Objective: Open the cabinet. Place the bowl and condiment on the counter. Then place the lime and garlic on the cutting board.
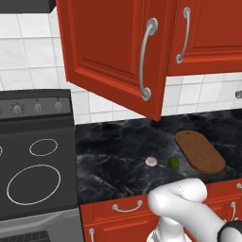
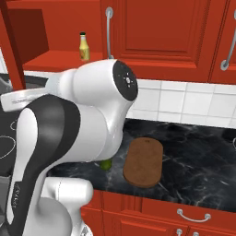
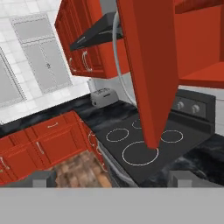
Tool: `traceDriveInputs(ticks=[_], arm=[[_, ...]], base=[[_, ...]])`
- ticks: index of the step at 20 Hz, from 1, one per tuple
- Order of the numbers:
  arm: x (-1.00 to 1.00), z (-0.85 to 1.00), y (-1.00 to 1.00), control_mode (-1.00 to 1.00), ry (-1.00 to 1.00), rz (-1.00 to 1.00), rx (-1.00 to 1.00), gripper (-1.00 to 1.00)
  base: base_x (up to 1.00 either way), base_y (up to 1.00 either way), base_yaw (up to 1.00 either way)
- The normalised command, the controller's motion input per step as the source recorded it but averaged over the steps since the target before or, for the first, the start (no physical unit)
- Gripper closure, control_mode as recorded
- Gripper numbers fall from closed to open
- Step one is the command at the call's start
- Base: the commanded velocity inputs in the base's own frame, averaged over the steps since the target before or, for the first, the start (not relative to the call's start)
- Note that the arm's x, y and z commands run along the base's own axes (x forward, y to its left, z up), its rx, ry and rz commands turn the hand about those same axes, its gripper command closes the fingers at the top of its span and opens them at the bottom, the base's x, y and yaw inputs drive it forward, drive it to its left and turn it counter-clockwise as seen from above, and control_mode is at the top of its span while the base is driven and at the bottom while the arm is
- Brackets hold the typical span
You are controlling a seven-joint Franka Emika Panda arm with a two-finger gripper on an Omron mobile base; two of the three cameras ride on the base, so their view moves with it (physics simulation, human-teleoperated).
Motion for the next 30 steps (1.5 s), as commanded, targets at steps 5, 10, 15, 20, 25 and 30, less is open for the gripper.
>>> traceDriveInputs(ticks=[5,10,15,20,25,30], arm=[[0.0,-0.05,0.06,-1.0,-0.09,-0.02,0.12,-1.0],[0.01,-0.11,0.13,-1.0,0.04,-0.01,0.14,-1.0],[0.15,-0.14,0.19,-1.0,0.13,0.0,0.16,-1.0],[0.19,-0.14,0.16,-1.0,0.13,0.04,0.17,-1.0],[0.03,-0.02,0.0,-1.0,0.13,0.05,0.2,-1.0],[0.19,0.0,0.07,-1.0,0.19,0.04,0.13,-1.0]], base=[[0.0,0.0,0.0],[0.0,0.0,0.0],[0.0,0.0,0.0],[0.0,0.0,0.0],[0.0,0.0,0.0],[0.0,0.0,0.0]])
